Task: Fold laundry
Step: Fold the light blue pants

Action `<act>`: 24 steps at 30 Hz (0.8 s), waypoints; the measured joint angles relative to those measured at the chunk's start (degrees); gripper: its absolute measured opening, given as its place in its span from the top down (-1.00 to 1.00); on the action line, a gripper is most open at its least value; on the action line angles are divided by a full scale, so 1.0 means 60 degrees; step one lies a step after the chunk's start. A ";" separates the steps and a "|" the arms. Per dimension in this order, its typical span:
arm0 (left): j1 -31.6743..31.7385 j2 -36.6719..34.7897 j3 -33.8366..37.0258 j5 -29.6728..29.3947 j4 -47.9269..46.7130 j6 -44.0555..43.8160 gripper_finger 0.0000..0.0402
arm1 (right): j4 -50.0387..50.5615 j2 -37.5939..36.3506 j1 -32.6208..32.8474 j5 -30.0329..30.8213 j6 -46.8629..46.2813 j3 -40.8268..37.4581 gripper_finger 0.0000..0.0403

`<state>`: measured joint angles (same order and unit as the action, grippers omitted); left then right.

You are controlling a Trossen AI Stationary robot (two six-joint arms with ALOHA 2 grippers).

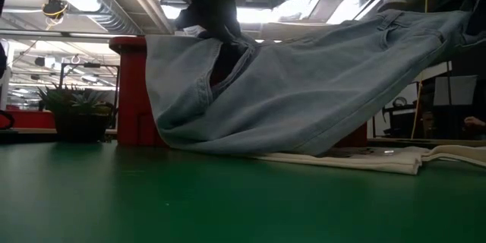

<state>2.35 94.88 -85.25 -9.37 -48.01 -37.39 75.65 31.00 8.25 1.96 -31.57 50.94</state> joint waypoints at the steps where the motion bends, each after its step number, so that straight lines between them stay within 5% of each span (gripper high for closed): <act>1: -0.0004 -0.0020 0.0000 0.0006 -0.0030 -0.0002 0.44 | 0.0001 0.0000 0.0000 0.0004 0.0000 0.0000 0.92; 10: 0.0243 -0.0888 0.0000 0.0018 -0.0507 0.0002 0.44 | -0.0006 -0.0002 0.0000 0.0024 -0.0011 0.0000 0.92; 24: 0.0674 -0.1316 0.0000 -0.1666 -0.2314 0.0007 0.44 | -0.0016 -0.0004 -0.0002 0.0036 -0.0015 -0.0004 0.92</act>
<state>6.40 86.98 -85.25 -19.36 -61.89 -37.34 75.56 30.98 8.24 2.17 -31.66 50.92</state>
